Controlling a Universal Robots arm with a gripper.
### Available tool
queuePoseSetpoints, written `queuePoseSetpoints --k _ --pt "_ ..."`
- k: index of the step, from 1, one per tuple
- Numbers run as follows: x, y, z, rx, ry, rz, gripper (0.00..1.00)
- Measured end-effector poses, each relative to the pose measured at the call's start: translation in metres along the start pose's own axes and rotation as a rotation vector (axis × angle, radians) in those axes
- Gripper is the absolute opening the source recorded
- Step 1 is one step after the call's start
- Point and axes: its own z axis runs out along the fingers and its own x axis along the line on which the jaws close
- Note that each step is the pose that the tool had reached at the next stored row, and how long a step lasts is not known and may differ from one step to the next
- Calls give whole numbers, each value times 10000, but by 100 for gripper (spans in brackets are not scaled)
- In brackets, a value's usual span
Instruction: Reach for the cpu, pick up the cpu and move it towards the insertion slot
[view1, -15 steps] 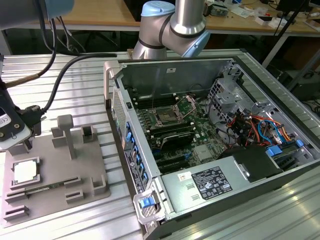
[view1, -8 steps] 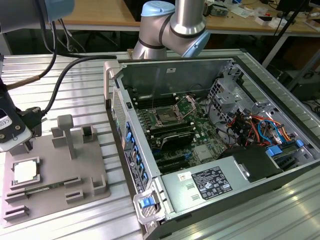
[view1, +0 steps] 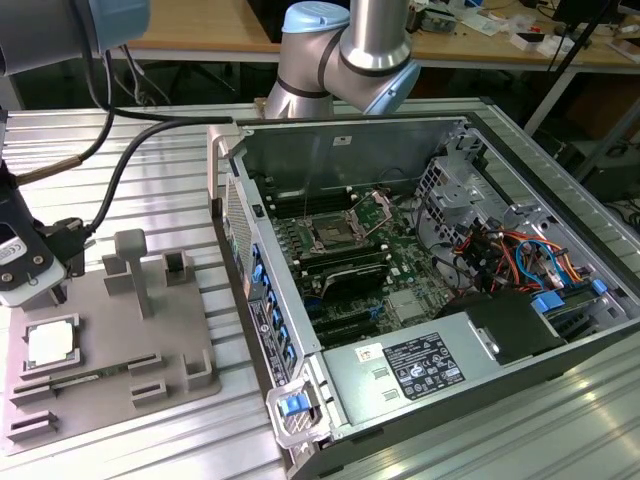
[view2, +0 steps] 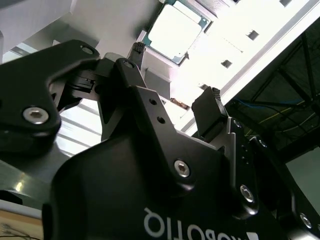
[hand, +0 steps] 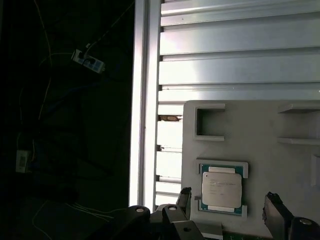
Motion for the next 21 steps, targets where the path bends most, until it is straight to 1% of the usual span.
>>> queuePoseSetpoints --k 8,12,18,21 --pt "1 -28 59 0 1 0 67" --pt "0 -34 78 0 1 6 67" --pt "1 -37 83 -2 0 10 67" --pt "0 -39 96 -3 0 11 67"
